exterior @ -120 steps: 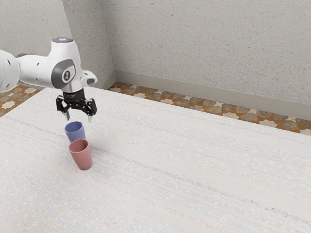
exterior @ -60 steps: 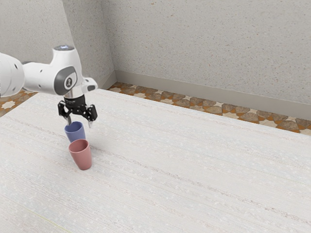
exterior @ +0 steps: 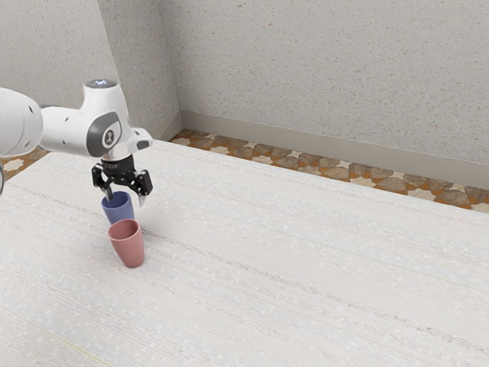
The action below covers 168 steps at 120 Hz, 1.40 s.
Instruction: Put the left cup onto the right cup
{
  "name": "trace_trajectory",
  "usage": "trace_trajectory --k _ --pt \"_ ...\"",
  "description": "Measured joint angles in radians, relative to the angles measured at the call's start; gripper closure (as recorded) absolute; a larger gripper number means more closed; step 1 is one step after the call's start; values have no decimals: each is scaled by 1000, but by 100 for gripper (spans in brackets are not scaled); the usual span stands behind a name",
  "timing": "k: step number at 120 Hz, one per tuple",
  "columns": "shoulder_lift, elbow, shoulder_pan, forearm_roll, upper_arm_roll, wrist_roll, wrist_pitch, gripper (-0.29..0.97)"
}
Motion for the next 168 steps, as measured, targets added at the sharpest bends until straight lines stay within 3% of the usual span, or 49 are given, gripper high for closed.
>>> trace_trajectory --k 88,98,133,168 --pt "50 25 11 2 0 16 9 0" --pt "49 27 11 3 0 17 9 8" --pt "45 39 11 -15 0 15 10 58" --pt "49 35 11 -34 1 13 31 72"
